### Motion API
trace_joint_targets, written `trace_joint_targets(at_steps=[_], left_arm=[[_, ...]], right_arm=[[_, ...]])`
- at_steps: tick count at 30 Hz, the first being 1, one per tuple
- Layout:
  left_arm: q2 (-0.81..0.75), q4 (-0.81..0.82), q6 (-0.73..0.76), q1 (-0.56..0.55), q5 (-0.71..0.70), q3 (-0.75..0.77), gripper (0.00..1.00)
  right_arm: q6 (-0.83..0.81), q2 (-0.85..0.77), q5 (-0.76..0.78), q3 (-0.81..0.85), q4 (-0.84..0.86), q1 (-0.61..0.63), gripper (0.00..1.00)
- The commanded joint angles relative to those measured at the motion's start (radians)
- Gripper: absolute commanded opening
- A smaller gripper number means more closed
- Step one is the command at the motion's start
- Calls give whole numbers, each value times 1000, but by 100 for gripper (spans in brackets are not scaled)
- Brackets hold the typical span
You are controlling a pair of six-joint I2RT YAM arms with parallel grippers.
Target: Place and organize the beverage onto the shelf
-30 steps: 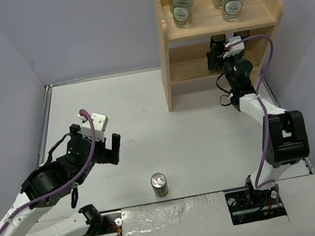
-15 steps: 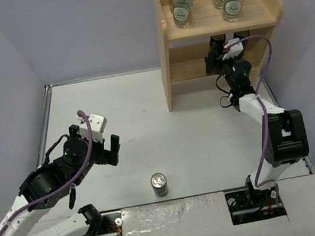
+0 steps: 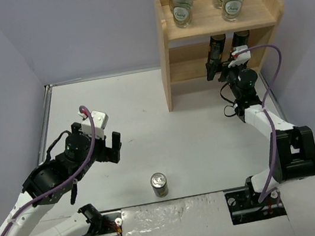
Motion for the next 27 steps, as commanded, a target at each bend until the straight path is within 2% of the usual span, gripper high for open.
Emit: trace_joint_targets(at_steps=[1,4,8,11,12,15,18,20,23,27], left_arm=[[22,34,-1,14,47,19,94],[45,37,-9,14,81,36,94],[100,43,-50,14,171,51,94],[137,61,-98,5,269,33,94],[159,60,-121,-15,276,28,94],[187,54,-172,-91,206,16,94],[261,37,-211,-263,87,37,94],[296,26,-231,-308,43,62,94],[362,31,-265,-371,8,70,94],[460,40,-278,-411,-8,77,94]], right_arm=[[37,-86,11,-37,27,-2,100],[51,-168,11,-66,-27,-2,100],[126,-350,34,-87,-254,0,100],[209,-495,-33,-97,-444,0,100],[230,-553,-100,-101,-524,-2,100],[265,-619,-199,-98,-670,0,100],[330,-676,-337,-98,-745,1,100],[370,-693,-391,-100,-759,0,100],[408,-715,-549,-101,-727,1,100],[399,-747,-551,-92,-751,15,100]])
